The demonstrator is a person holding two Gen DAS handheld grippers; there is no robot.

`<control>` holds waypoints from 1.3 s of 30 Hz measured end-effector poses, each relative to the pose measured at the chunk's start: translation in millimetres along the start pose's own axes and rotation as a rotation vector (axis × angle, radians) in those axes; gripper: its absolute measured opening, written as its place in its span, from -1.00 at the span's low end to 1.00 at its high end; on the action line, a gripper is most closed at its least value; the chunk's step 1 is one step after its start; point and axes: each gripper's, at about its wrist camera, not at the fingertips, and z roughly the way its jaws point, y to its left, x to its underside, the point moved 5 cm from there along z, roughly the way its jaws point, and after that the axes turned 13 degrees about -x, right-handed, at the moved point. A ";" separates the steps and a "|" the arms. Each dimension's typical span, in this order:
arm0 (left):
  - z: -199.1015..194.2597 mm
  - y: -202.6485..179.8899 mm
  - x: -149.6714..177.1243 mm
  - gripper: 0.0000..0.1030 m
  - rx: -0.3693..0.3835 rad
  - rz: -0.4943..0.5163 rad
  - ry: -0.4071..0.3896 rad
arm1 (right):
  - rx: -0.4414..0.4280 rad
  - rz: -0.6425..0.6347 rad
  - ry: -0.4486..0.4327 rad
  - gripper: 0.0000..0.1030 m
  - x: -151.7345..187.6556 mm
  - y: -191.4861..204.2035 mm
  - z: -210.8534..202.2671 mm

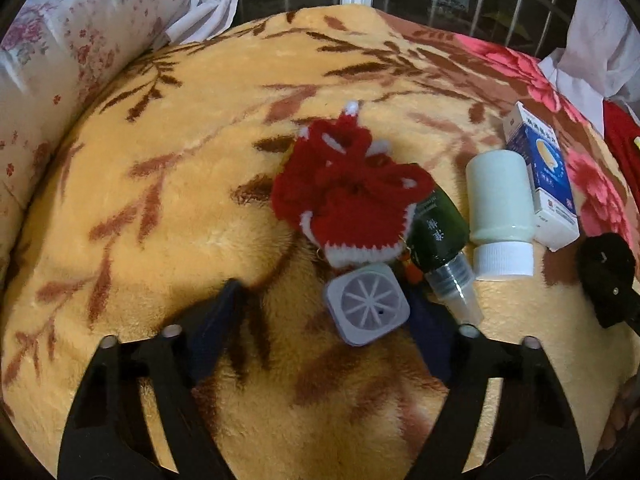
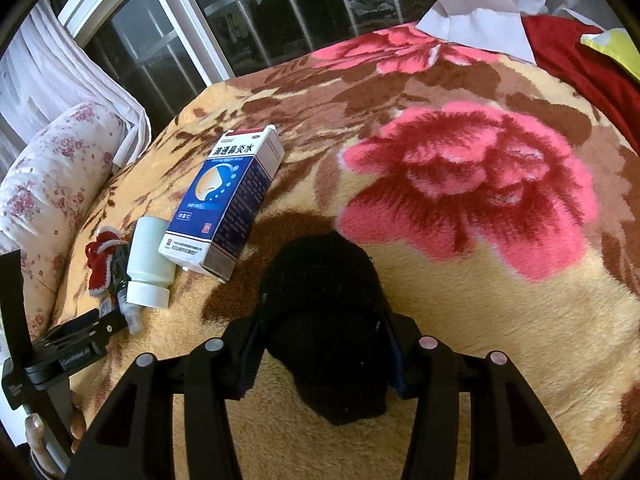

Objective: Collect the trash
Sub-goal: 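Grasp the black fuzzy ball with the right gripper while the left grasps the white square charm, then lower both grippers into the orange bin and open them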

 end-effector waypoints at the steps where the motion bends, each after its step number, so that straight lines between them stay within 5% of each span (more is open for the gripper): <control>1: -0.6 1.1 -0.5 0.11 -0.002 -0.004 -0.005 | 0.001 -0.001 0.000 -0.04 0.0 -0.1 0.0; 4: -4.9 9.2 3.3 -0.27 0.004 -0.015 -0.010 | 0.001 -0.001 0.001 -0.04 0.0 -0.5 -0.2; 18: -54.5 41.9 54.3 -0.27 0.103 0.066 -0.131 | 0.002 0.001 -0.006 -0.05 0.2 -1.0 -0.7; 26: -83.2 65.6 90.0 -0.27 0.152 0.027 -0.164 | 0.041 -0.015 -0.098 -0.06 2.6 11.7 -34.2; 39: -153.2 74.1 172.2 -0.27 0.214 0.103 -0.230 | -0.112 -0.156 -0.126 -0.05 125.4 125.4 -144.4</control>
